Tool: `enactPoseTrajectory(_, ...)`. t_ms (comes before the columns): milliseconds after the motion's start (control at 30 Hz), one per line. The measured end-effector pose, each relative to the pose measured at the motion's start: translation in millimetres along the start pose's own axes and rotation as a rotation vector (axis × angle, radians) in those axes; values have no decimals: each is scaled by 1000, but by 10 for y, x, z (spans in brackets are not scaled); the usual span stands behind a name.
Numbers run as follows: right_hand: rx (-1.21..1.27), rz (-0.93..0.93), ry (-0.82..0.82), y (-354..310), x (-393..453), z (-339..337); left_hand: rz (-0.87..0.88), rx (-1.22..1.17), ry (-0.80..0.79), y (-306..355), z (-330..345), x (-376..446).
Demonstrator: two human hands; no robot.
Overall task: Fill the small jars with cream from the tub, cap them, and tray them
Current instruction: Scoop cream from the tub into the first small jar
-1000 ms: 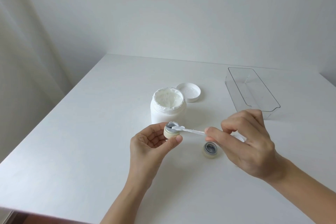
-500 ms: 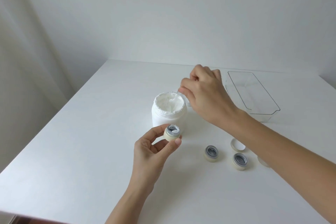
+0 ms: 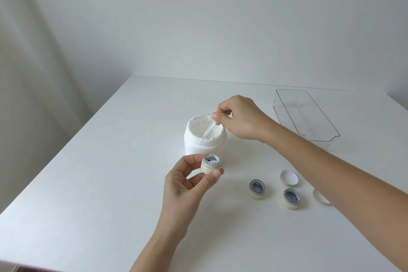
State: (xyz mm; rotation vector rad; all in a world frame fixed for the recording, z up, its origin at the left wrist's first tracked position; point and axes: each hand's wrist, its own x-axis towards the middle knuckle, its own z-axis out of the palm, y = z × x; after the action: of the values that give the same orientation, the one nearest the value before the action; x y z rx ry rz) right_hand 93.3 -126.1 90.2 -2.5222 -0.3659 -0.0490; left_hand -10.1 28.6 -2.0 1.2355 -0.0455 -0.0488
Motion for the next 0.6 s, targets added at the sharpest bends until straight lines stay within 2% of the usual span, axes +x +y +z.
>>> enactPoseTrajectory(267,284,243,52,181,-19,-124,3,-59,-25,2,-8,5)
enactPoseTrajectory(600,569,349,38,282,-241,-231,-30,-177,19,25,-9,17)
